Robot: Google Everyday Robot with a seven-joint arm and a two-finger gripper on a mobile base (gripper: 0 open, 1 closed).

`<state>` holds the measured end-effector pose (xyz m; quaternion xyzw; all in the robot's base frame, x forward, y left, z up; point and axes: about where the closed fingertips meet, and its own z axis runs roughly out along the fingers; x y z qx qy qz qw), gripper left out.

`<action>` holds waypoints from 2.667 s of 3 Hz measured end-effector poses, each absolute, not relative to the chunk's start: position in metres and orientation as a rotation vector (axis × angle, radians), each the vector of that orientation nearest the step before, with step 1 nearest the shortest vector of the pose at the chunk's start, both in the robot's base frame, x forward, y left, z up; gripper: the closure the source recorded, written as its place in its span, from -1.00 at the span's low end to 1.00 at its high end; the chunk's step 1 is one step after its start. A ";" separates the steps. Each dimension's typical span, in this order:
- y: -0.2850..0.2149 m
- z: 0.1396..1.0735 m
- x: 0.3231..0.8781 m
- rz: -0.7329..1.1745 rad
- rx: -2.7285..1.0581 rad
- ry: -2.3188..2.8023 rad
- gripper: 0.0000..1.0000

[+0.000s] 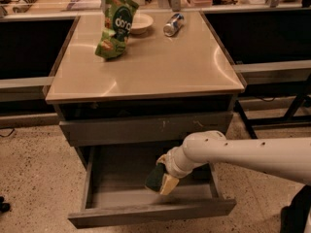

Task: Place sponge into middle drawer

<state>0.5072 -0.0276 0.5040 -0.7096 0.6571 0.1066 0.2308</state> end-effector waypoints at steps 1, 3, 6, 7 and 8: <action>-0.031 0.477 0.531 0.284 -1.910 1.781 1.00; -0.047 0.434 0.571 0.391 -1.733 1.779 1.00; -0.053 0.405 0.600 0.472 -1.644 1.797 0.20; -0.052 0.405 0.600 0.472 -1.644 1.797 -0.27; -0.052 0.405 0.599 0.472 -1.644 1.797 -0.74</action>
Offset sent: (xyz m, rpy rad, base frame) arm 0.0743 -0.0234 -0.0742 0.1758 -0.0588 -0.0999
